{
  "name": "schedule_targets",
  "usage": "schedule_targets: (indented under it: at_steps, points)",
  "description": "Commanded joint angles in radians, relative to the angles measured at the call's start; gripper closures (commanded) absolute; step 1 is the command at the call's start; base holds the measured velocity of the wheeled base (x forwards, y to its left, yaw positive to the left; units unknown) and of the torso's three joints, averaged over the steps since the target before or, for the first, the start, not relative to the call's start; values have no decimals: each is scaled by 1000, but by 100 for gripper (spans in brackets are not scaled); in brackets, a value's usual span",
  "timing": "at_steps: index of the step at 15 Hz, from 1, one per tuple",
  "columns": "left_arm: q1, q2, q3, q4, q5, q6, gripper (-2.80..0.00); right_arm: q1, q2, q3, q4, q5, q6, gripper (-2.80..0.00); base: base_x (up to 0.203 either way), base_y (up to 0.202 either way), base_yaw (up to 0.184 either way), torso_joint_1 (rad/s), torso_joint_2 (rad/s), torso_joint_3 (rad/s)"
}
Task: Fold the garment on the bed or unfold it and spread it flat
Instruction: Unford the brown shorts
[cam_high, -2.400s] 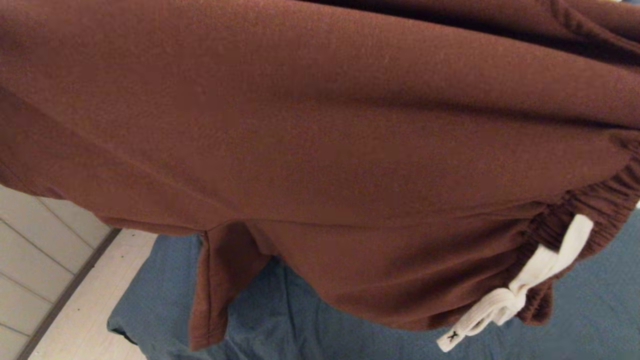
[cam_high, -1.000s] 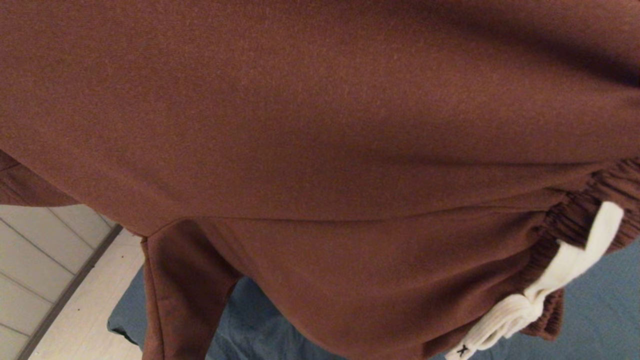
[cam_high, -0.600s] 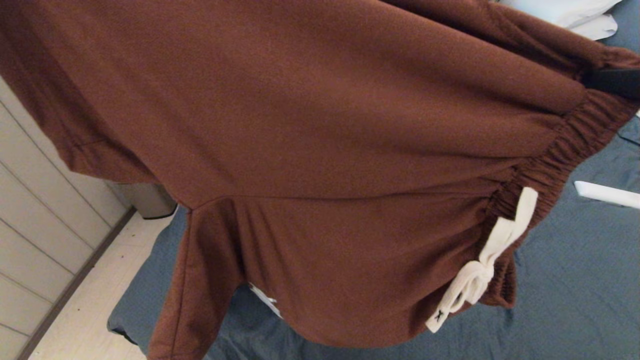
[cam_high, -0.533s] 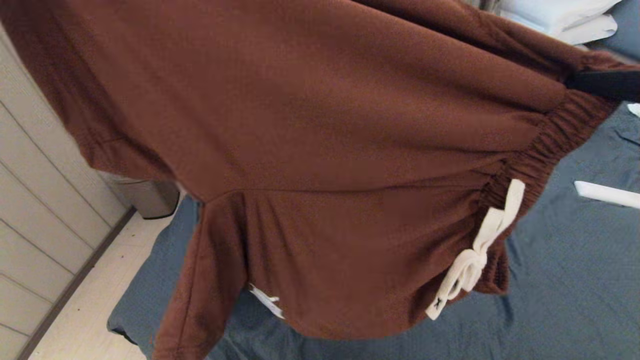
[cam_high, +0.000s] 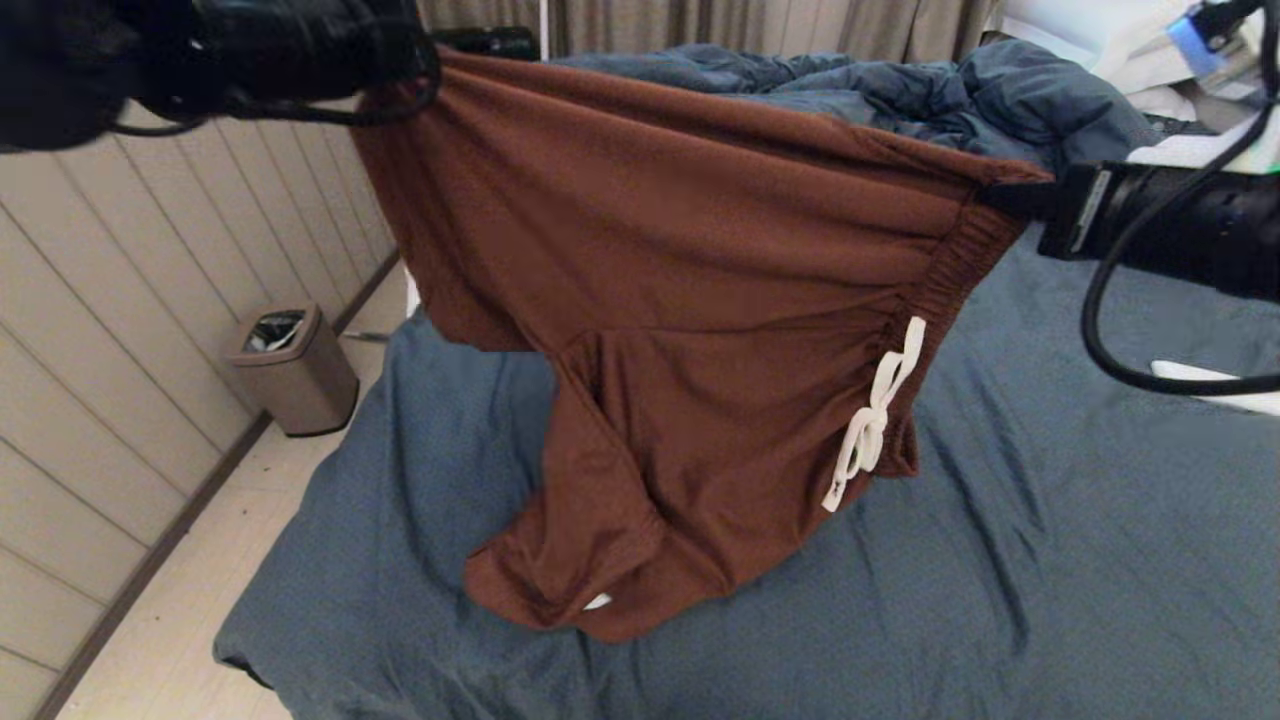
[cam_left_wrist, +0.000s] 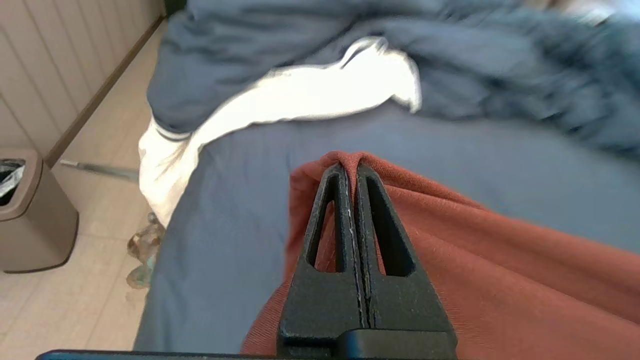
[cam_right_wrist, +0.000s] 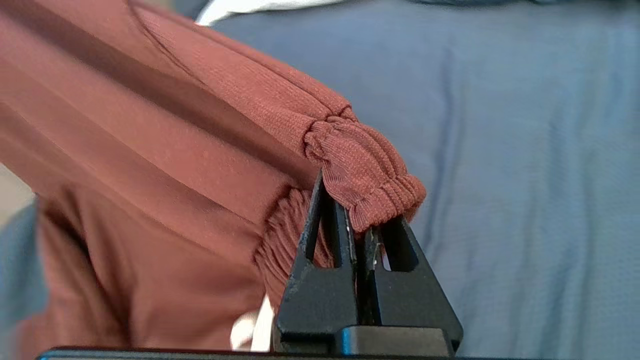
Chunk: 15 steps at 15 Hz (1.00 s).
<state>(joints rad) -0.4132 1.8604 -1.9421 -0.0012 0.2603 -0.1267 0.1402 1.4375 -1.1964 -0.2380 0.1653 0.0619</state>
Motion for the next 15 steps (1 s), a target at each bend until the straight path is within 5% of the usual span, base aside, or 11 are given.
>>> schedule_targets:
  at_steps: [1, 6, 13, 14, 15]
  points:
    - [-1, 205, -3, -95, 4, 20, 0, -15, 124, -1, -27, 2, 3, 0, 0, 0, 0, 0, 0, 0]
    - [92, 398, -6, -258, -13, 46, 0, -29, 237, -8, -79, 2, -13, 0, 0, 0, 0, 0, 0, 0]
    - [133, 472, -8, -290, -11, 73, 0, -37, 355, -37, -98, -2, -29, 0, 0, 0, 0, 0, 0, 0]
    - [132, 476, -12, -302, -4, 80, -280, -45, 366, -49, -100, -2, -34, 0, 0, 0, 0, 0, 0, 0]
    - [132, 476, -11, -314, 2, 82, -280, -49, 382, -70, -101, -1, -34, 0, 0, 0, 0, 0, 0, 0]
